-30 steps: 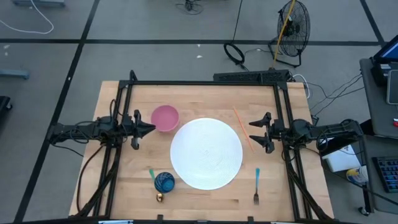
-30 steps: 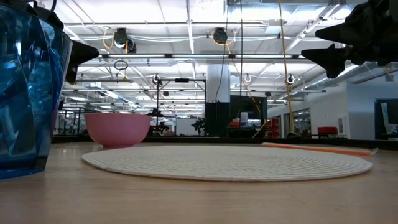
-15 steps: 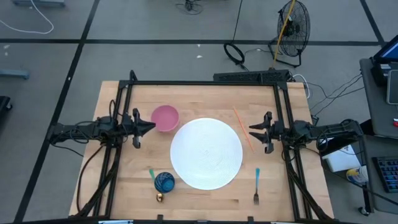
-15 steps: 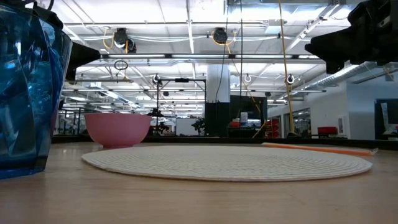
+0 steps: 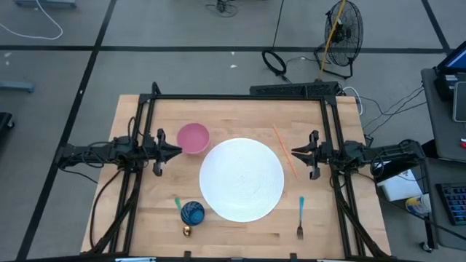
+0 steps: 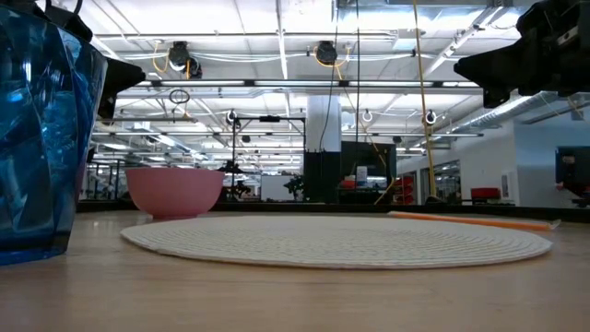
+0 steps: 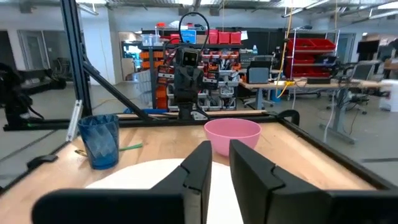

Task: Pick & Place Utensil
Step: Put the pink bowl on the white mat

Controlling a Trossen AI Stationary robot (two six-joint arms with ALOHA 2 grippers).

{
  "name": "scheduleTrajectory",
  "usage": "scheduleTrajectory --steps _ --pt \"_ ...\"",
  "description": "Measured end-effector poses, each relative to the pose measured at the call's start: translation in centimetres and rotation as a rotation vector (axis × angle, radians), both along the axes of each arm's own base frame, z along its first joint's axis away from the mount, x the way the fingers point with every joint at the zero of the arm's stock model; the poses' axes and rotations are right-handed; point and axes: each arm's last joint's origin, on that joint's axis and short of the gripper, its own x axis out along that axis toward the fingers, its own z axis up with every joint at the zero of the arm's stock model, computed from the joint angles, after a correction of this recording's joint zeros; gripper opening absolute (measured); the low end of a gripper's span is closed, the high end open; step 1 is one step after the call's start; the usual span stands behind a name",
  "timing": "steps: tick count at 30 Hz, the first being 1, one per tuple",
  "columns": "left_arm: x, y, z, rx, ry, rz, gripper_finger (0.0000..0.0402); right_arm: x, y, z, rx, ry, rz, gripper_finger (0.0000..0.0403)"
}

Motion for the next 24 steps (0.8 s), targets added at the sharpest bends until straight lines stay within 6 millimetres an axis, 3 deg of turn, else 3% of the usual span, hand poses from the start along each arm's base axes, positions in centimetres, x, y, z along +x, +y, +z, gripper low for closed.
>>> scheduleTrajectory --steps 8,17,20,24 --pt "0.6 -0.1 -0.4 -0.051 0.051 -0.022 0.0111 -0.1 -0.1 0.5 -0.176 -0.038 -0.043 0.0074" --pt "0.2 -0.4 3.6 0.245 -0.364 -0.082 0.0113 -0.4 -0.1 1.9 -0.148 -0.185 -0.056 0.0075" --pt "0.1 -0.3 4.2 0.232 -0.383 -0.064 0.0113 -0.4 -0.1 1.9 -0.102 -0.188 -0.046 0.0075" --pt "0.4 -0.1 5.1 0.196 -0.278 -0.022 0.0113 -0.4 -0.1 1.9 -0.032 -0.192 -0.030 0.0075"
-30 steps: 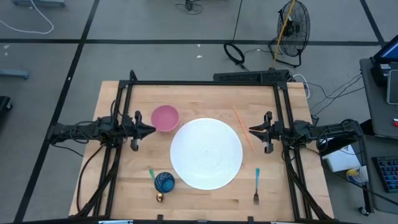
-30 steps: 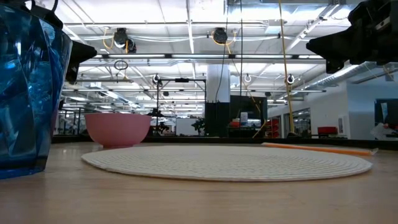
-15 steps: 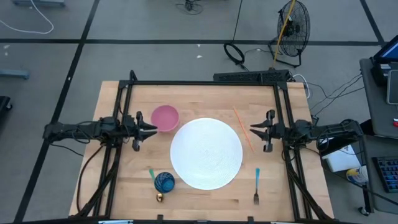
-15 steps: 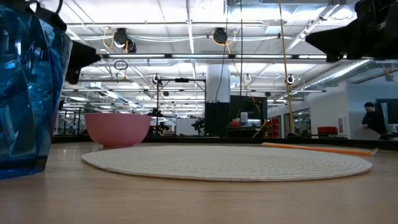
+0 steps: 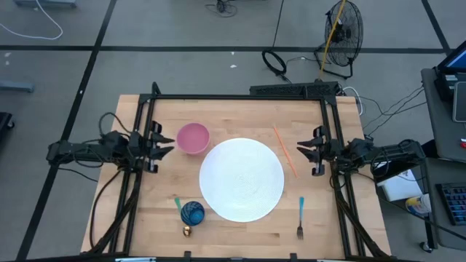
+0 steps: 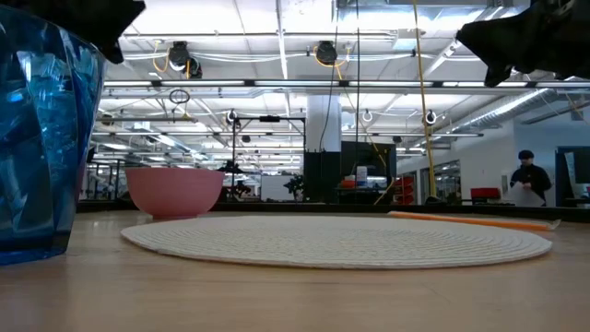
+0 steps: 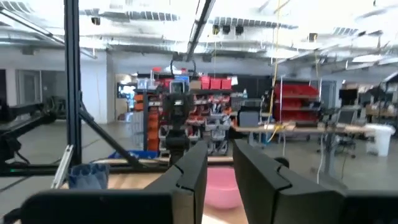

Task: Pick & Place Utensil
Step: Put the pink bowl on the white mat

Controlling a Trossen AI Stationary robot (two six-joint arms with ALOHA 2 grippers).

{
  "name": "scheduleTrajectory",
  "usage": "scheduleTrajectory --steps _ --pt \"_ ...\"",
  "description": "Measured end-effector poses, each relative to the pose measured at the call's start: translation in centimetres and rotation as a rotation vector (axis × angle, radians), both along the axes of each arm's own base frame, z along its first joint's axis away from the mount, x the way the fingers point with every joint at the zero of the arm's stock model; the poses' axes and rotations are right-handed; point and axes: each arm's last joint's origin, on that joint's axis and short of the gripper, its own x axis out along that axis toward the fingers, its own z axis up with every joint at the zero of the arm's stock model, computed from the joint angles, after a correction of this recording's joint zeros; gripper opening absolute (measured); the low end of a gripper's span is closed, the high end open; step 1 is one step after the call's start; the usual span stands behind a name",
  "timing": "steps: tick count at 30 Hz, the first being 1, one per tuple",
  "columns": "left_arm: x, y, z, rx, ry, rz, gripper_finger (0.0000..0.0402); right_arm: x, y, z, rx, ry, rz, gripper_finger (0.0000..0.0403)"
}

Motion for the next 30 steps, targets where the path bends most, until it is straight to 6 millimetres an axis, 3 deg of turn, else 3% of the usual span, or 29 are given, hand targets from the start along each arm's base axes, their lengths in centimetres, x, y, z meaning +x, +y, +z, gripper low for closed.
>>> scheduleTrajectory --steps 2,7,11,20,24,30 --pt "0.3 0.1 0.8 -0.019 0.067 0.032 0.0113 0.1 0.0 0.2 0.012 0.044 0.005 0.0075" --pt "1.1 0.3 3.7 -0.015 0.215 0.099 0.0113 -0.1 0.0 3.7 0.014 0.063 0.006 0.0075" --pt "2.0 0.6 4.8 -0.056 0.386 0.197 0.0113 0.8 0.1 4.4 0.000 0.192 0.003 0.0075" --pt "4.9 0.7 4.2 -0.139 0.690 0.260 0.0113 3.2 0.4 4.5 -0.042 0.348 -0.005 0.0075" --pt "5.8 0.7 3.5 -0.155 0.916 0.292 0.0113 3.8 0.5 4.8 -0.043 0.373 -0.003 0.0075" --pt "7.4 0.5 2.3 -0.086 1.139 0.280 0.0113 4.2 0.6 4.7 -0.046 0.400 0.001 0.0075"
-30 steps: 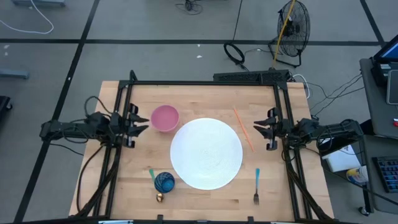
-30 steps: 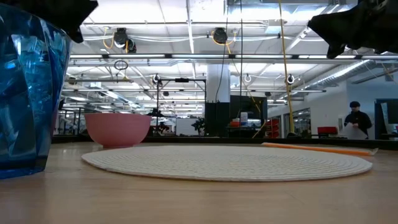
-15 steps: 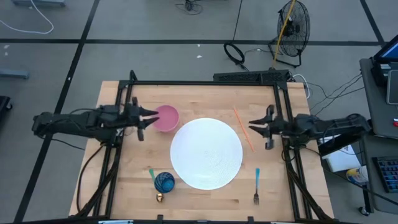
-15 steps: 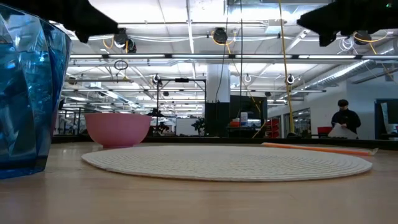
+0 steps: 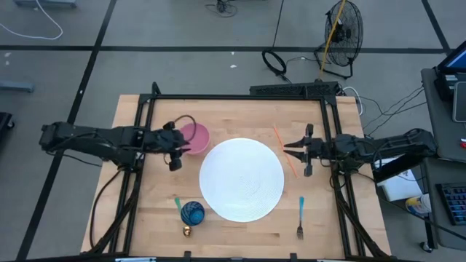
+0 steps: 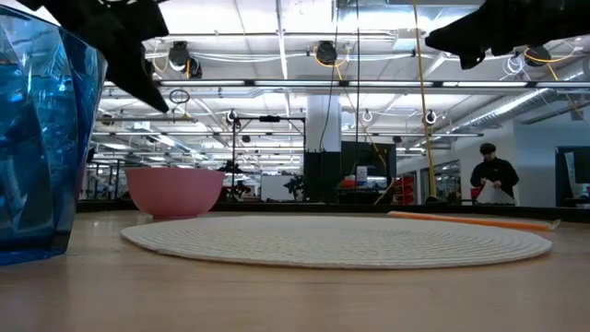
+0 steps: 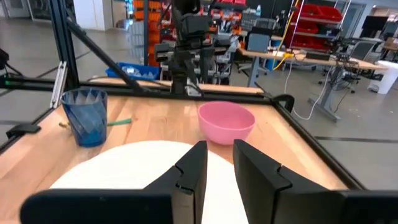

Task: Pick & Place Utensil
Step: Put the pink bowl on the white mat

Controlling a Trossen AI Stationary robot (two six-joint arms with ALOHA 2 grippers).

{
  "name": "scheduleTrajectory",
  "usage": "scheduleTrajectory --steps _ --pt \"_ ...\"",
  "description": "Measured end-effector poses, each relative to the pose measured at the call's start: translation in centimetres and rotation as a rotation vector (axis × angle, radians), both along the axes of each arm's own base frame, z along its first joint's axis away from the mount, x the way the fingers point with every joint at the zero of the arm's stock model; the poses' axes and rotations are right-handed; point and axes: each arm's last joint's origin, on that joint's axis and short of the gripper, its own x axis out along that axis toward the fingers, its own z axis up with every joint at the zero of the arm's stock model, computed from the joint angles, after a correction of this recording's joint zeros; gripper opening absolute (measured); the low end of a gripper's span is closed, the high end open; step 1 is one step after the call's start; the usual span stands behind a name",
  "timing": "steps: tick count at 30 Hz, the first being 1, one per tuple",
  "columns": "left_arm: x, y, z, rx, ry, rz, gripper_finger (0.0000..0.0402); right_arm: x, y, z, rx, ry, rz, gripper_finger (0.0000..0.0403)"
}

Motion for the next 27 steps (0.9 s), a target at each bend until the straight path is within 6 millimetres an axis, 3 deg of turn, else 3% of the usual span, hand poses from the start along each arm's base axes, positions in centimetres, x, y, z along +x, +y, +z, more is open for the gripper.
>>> scheduleTrajectory --steps 7,15,19,27 --pt "0.8 0.5 -1.0 0.055 0.081 0.045 0.0113 0.4 0.1 -0.5 0.035 0.037 -0.002 0.0075" --pt "-0.5 4.4 -0.8 -0.034 -0.015 0.574 0.0113 0.8 0.1 -0.7 0.045 0.055 -0.004 0.0075" --pt "-1.1 6.1 -0.9 -0.144 -0.020 0.640 0.0113 1.0 0.1 -0.9 0.062 0.066 -0.007 0.0075" --pt "-2.5 8.3 -1.4 -0.150 0.047 0.768 0.0114 1.3 0.2 -1.2 0.065 0.090 -0.009 0.0075"
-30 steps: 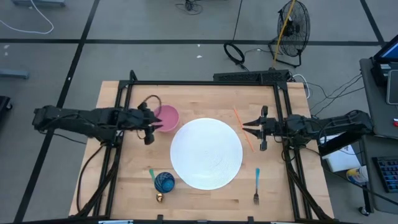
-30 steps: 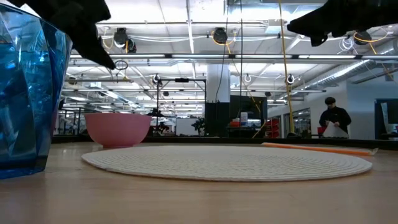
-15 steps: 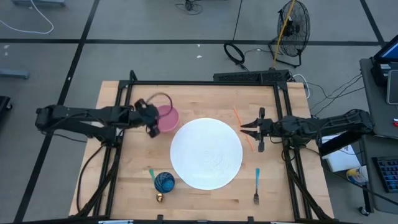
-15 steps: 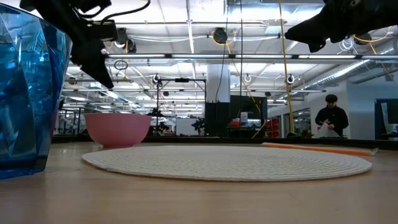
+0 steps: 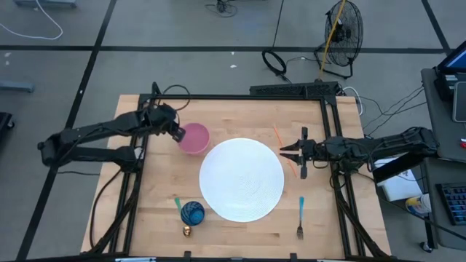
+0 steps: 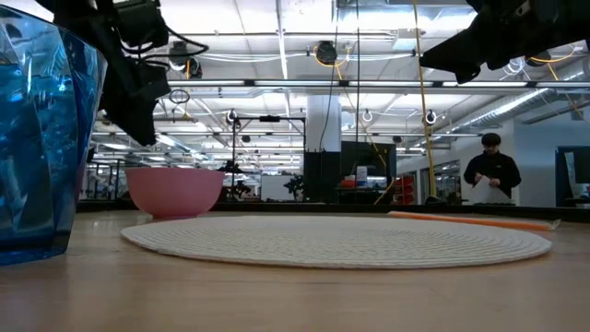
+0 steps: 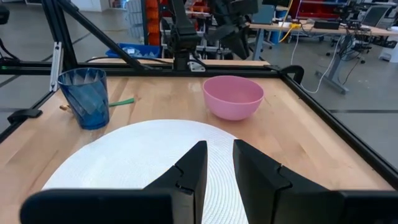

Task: Pick & Place Utensil
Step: Put the pink bowl on the white mat

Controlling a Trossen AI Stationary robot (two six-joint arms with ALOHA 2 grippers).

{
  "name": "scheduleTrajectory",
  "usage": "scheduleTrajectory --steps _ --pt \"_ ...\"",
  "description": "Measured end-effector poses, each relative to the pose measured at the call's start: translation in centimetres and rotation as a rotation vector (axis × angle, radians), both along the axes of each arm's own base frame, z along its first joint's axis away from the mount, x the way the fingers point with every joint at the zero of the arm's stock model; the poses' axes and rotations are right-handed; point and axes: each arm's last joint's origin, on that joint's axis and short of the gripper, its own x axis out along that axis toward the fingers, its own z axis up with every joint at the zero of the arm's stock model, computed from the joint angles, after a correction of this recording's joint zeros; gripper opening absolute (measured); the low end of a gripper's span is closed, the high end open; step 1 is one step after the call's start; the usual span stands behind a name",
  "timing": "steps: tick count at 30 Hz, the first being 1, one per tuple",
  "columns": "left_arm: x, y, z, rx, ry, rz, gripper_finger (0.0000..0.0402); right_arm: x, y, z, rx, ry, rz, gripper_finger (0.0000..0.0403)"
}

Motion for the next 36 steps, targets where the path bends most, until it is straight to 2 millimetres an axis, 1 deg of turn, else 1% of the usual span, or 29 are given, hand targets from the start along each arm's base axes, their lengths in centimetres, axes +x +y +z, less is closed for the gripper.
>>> scheduleTrajectory --steps 4,10,16,19,26,31,36 --pt "-0.1 0.9 -0.5 -0.037 0.031 -0.002 0.0114 0.0 0.0 0.0 -0.002 0.001 0.001 0.0075" --pt "1.2 2.0 -1.9 -0.120 0.041 -0.083 0.0114 0.0 0.0 0.0 -0.010 0.002 0.002 0.0075" --pt "1.6 3.1 -3.0 -0.140 0.071 -0.049 0.0114 0.0 0.0 0.0 0.002 0.002 0.012 0.0075" --pt "1.6 3.5 -3.4 -0.152 0.085 -0.032 0.0114 0.0 0.2 0.0 0.011 0.003 0.054 0.0075" --pt "1.9 3.8 -4.3 -0.229 0.086 -0.062 0.0113 0.0 0.2 0.0 0.012 0.003 0.061 0.0075" --pt "2.0 3.8 -4.3 -0.237 0.083 -0.075 0.0113 0.0 0.2 0.0 0.012 0.004 0.060 0.0075" --pt "1.8 3.8 -3.7 -0.210 0.050 -0.079 0.0113 0.0 0.2 0.0 0.012 0.004 0.060 0.0075"
